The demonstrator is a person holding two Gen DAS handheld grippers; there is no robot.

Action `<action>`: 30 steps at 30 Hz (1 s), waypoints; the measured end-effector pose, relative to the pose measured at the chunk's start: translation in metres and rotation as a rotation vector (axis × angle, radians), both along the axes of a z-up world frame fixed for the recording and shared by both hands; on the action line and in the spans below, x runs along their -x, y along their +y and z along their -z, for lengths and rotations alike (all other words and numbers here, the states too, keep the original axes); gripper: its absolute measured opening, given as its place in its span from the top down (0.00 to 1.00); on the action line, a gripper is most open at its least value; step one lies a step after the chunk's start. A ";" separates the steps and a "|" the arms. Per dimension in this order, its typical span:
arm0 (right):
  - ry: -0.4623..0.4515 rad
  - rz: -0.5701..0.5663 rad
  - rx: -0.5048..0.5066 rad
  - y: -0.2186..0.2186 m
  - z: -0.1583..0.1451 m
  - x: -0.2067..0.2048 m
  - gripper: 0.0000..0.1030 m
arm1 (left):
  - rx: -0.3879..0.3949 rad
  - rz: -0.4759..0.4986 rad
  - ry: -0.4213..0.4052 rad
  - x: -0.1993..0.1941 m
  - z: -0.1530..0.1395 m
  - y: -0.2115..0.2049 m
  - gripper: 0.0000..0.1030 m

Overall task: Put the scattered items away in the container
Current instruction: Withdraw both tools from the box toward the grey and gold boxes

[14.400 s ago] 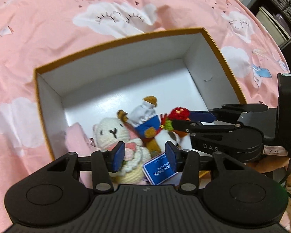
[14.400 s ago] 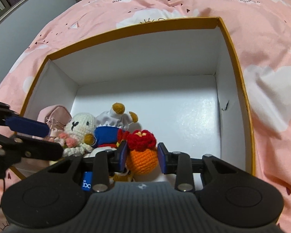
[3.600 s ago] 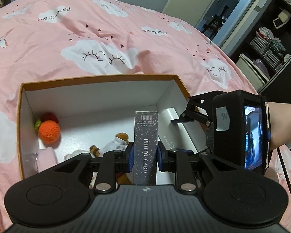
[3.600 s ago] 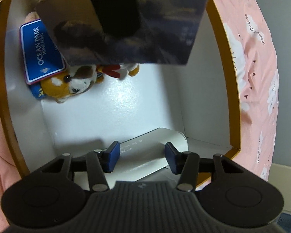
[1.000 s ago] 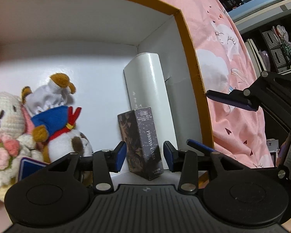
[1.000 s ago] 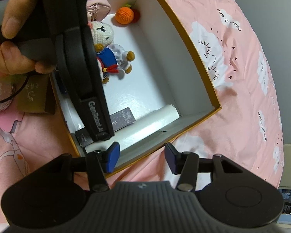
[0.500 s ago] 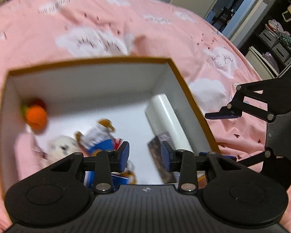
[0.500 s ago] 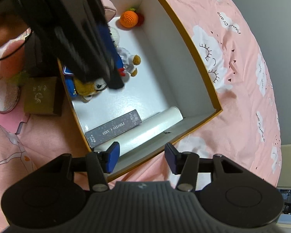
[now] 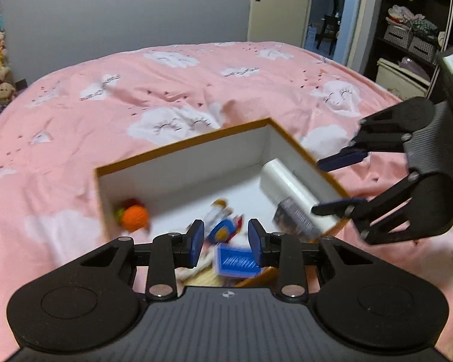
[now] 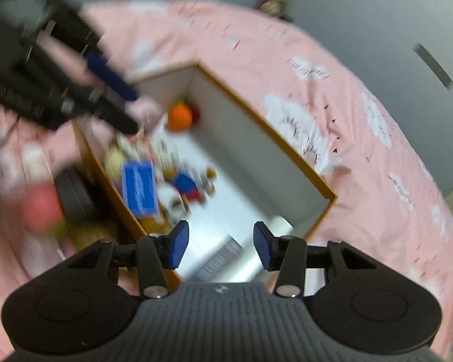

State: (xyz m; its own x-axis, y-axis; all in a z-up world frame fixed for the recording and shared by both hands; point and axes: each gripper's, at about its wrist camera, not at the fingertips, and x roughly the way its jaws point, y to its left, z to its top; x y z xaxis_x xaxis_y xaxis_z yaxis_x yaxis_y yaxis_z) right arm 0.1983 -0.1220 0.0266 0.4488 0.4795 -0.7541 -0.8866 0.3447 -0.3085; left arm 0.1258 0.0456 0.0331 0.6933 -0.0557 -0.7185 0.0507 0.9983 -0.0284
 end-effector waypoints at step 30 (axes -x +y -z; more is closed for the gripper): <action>0.253 0.089 0.046 0.019 0.107 0.063 0.37 | -0.450 0.457 0.100 0.059 0.101 -0.032 0.47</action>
